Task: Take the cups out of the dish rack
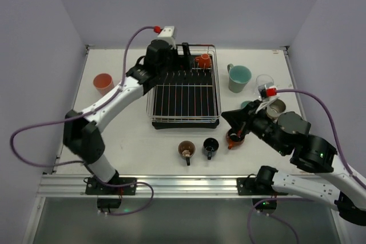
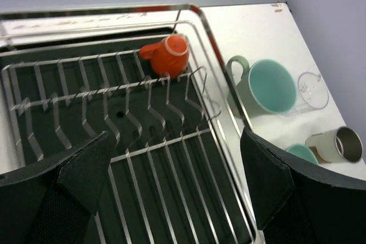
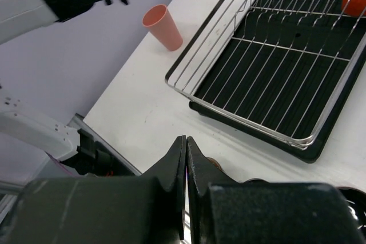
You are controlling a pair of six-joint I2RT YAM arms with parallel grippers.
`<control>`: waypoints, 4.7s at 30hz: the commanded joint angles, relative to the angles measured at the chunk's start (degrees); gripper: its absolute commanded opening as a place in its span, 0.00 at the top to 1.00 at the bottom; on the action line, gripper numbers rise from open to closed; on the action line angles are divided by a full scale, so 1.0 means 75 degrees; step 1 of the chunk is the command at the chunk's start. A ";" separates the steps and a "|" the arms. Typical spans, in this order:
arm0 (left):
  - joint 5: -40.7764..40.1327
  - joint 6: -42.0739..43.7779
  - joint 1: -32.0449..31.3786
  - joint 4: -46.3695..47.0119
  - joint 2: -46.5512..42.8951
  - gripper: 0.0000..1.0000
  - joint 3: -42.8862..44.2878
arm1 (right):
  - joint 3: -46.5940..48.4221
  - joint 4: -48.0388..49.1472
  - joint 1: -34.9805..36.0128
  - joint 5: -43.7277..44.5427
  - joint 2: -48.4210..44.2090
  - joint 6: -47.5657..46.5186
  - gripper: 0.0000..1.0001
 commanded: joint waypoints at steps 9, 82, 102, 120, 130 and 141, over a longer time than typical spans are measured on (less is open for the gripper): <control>-0.0897 0.1277 -0.0681 0.0135 0.5026 0.08 0.5658 | -0.0274 -0.0150 -0.0044 0.0571 -0.0701 0.0145 1.00; -0.1673 0.1829 0.0057 0.2548 0.6213 1.00 0.5966 | -0.0391 0.0236 -0.0300 -0.0048 0.0598 -0.0230 0.96; -0.0641 0.1431 0.0514 0.2911 0.4210 1.00 0.3835 | -0.0298 0.3703 -0.3195 -0.3740 0.3469 0.1280 0.66; 0.1924 -0.1697 0.0667 0.4880 0.0494 1.00 -0.0607 | -0.1340 0.7653 -0.4040 -0.4516 0.4139 0.3262 0.28; 0.2570 -0.3221 0.0667 0.6052 -0.0935 1.00 -0.2470 | -0.1997 0.8835 -0.4040 -0.4913 0.3986 0.3637 0.31; 0.3284 -0.4182 0.0667 0.7000 -0.1370 1.00 -0.3338 | -0.1576 0.9798 -0.4040 -0.5617 0.4759 0.4176 0.37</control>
